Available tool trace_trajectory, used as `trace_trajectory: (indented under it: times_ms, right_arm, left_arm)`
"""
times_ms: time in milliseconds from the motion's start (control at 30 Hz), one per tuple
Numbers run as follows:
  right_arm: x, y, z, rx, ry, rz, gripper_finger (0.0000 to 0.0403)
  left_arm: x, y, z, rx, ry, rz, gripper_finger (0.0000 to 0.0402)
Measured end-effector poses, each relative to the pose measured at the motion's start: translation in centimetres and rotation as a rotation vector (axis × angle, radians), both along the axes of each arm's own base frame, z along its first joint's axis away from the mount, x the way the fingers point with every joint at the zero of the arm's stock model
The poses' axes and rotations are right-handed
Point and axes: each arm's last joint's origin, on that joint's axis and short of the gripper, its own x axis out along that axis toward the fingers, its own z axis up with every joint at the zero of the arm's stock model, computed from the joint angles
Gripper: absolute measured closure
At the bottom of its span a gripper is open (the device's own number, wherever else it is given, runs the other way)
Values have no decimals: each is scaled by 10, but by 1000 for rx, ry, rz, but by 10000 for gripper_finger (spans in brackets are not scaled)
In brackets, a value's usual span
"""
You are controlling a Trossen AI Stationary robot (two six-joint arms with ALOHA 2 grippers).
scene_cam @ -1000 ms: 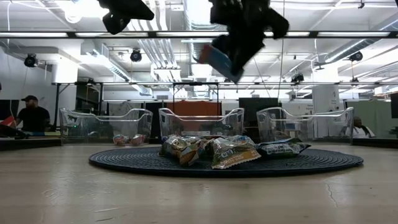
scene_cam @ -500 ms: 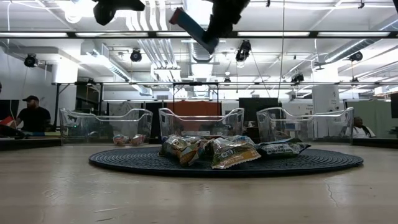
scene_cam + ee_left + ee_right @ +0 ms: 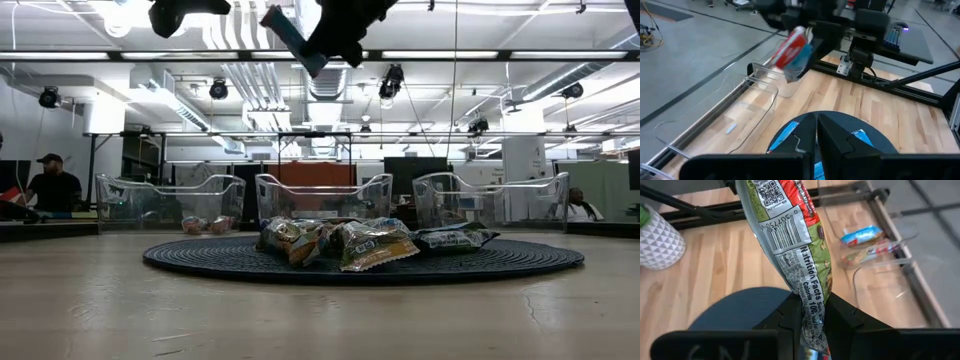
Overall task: Pick and place Granola Bars by type
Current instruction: Put the red granola bar into the left transparent bin
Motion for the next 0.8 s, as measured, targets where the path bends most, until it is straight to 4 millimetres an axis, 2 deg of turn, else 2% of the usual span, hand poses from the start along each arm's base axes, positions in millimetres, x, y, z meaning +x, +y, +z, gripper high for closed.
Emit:
trace_trajectory:
  times_ms: [267, 633, 800]
  right_arm:
    - [18, -28, -11, 115, -39, -71, 346]
    - [67, -63, -9, 210, -130, -51, 346]
    - [81, -85, -14, 268, -173, -65, 346]
  left_arm:
    - [-12, 0, -2, 2, 39, 6, 401]
    - [-22, 0, 3, 5, 26, 26, 401]
    - [-23, 0, 2, -4, 20, 29, 401]
